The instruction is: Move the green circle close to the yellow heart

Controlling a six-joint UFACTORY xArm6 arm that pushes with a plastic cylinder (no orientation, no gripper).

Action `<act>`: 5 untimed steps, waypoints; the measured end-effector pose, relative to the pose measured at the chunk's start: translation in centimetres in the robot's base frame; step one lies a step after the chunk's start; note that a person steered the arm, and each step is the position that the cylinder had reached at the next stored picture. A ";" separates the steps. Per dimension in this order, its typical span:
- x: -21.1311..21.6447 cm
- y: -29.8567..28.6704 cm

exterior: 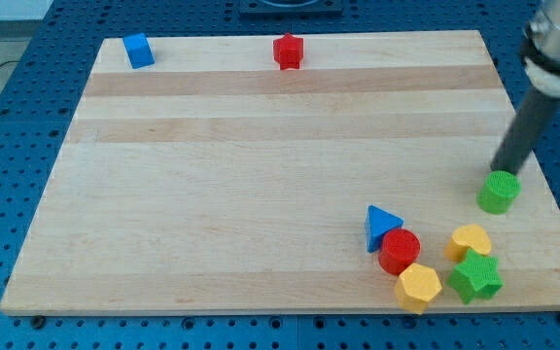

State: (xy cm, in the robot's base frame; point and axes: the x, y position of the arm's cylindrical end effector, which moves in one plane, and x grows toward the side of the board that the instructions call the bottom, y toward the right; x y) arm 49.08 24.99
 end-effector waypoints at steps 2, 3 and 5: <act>4.0 -0.8; 3.8 -0.8; 6.3 2.2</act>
